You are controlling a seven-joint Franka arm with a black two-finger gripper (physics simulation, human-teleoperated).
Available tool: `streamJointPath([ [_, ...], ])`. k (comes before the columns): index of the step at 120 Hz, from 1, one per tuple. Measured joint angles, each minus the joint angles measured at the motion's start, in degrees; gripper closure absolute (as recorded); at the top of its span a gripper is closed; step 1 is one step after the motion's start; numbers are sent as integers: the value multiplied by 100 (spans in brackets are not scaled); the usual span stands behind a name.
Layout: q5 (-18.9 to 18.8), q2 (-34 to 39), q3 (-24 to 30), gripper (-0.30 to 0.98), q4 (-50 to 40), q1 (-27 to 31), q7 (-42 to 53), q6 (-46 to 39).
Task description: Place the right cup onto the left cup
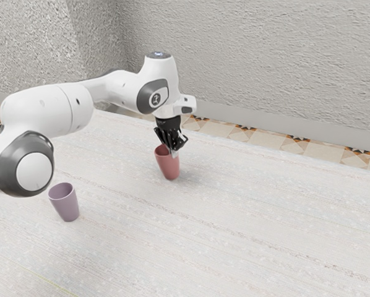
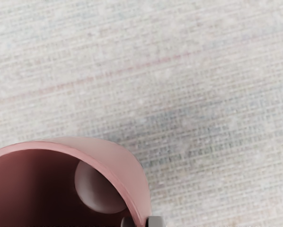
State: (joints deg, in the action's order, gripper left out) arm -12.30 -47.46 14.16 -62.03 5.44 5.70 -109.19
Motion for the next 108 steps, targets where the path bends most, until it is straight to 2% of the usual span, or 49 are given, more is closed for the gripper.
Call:
streamJointPath([
  [24, -2, 326, -33, 79, -290, -17, -78, -7],
  [49, 81, 1269, -94, 79, -1183, -85, -170, -40],
  [83, 517, 2609, -1140, 79, -2638, -736, -312, -157],
  [108, 652, 3003, -1350, 79, -3018, -800, -385, -226],
])
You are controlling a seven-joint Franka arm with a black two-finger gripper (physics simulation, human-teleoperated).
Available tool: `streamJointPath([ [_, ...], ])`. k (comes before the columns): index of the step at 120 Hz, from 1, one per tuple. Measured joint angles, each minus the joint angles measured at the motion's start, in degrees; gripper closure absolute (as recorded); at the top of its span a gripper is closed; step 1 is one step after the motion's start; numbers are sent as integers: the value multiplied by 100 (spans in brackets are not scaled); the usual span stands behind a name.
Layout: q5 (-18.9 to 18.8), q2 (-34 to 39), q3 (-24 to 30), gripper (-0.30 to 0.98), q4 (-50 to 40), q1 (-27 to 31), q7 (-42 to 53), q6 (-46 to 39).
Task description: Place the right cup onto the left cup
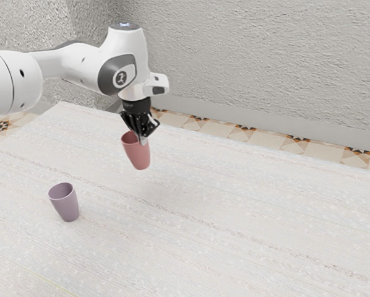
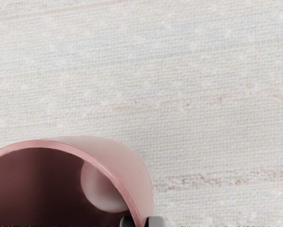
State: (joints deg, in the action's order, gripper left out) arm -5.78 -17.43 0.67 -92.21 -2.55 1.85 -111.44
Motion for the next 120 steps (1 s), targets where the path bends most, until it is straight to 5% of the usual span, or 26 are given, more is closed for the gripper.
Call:
streamJointPath([
  [94, -172, 1860, 9, 79, -2042, 989, -405, 6],
  [120, -216, 2279, 656, 79, -2528, 1695, -500, 26],
])
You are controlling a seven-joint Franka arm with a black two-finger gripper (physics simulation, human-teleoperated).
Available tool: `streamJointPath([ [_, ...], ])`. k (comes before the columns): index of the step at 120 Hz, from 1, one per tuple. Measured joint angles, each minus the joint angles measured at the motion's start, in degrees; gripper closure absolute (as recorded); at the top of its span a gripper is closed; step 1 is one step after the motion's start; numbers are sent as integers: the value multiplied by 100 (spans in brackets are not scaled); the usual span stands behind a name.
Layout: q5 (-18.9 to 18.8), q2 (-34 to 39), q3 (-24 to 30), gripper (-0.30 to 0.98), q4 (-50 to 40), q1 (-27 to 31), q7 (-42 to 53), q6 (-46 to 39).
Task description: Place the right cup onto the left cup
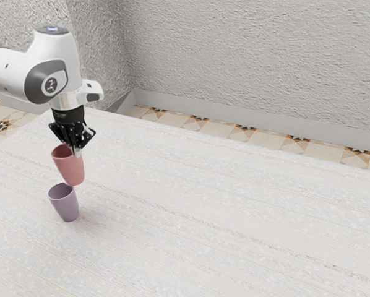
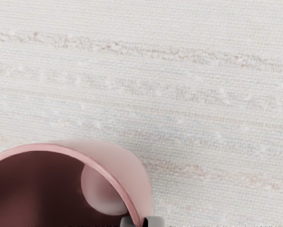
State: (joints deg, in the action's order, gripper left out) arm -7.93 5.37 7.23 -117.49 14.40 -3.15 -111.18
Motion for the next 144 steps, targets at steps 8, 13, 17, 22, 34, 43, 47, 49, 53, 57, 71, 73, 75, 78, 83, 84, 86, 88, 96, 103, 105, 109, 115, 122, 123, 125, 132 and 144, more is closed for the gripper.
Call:
streamJointPath([
  [8, -5, 9, 90, 79, -51, 149, -25, 10],
  [13, -8, 6, 112, 79, -69, 239, -38, 14],
  [17, -9, 2, 120, 79, -76, 298, -49, 16],
  [22, -10, -11, 125, 79, -80, 354, -60, 19],
  [34, -9, -51, 129, 79, -83, 421, -85, 24],
  [43, -9, -88, 129, 79, -81, 447, -101, 26],
  [47, -10, -111, 130, 79, -79, 460, -108, 27],
  [49, -10, -124, 130, 79, -78, 467, -111, 27],
  [53, -11, -147, 130, 79, -77, 486, -116, 26],
  [57, -11, -175, 131, 79, -76, 509, -122, 23],
  [71, -11, -224, 124, 79, -62, 584, -138, 15],
  [73, -11, -226, 122, 79, -56, 590, -139, 14],
  [75, -14, -228, 121, 79, -51, 595, -141, 14],
  [78, -23, -230, 118, 79, -41, 599, -143, 13],
  [83, -39, -235, 116, 79, -26, 597, -147, 11],
  [84, -42, -236, 115, 79, -24, 596, -147, 11],
  [86, -46, -240, 112, 79, -20, 589, -149, 10],
  [88, -51, -243, 110, 79, -16, 584, -150, 9],
  [96, -63, -265, 93, 79, -8, 548, -154, 8],
  [103, -72, -291, 78, 79, 1, 526, -158, 5],
  [105, -74, -309, 74, 79, 11, 520, -159, 5],
  [109, -78, -335, 67, 79, 26, 514, -160, 3],
  [115, -81, -358, 62, 79, 39, 514, -161, 0],
  [122, -84, -374, 40, 79, 49, 503, -162, -3],
  [123, -84, -377, 38, 79, 51, 503, -162, -3],
  [125, -85, -384, 34, 79, 59, 504, -163, -3],
  [132, -88, -418, 26, 79, 75, 512, -163, -3],
  [144, -89, -438, 23, 79, 107, 540, -163, 3],
])
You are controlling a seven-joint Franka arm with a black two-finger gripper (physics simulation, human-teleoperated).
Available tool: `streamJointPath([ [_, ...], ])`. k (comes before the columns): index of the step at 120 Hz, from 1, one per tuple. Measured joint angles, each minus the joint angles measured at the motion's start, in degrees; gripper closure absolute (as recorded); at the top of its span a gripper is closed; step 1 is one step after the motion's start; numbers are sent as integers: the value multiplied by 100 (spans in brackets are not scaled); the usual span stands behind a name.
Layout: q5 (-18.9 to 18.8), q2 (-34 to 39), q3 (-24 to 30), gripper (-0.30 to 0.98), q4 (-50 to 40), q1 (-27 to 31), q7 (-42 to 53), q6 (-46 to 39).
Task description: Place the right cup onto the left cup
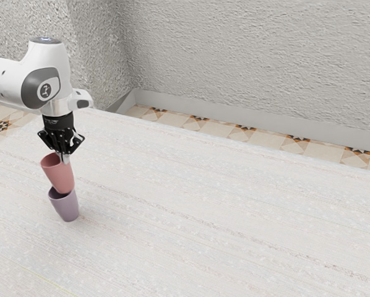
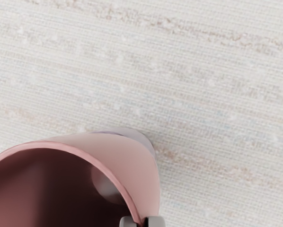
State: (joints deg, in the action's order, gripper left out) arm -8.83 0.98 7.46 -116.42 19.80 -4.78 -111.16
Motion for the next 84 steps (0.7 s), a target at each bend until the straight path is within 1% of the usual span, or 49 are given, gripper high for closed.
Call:
streamJointPath([
  [77, -7, -139, -33, 79, 52, 105, 7, 4],
  [84, -4, -146, -31, 75, 54, 117, 6, 5],
])
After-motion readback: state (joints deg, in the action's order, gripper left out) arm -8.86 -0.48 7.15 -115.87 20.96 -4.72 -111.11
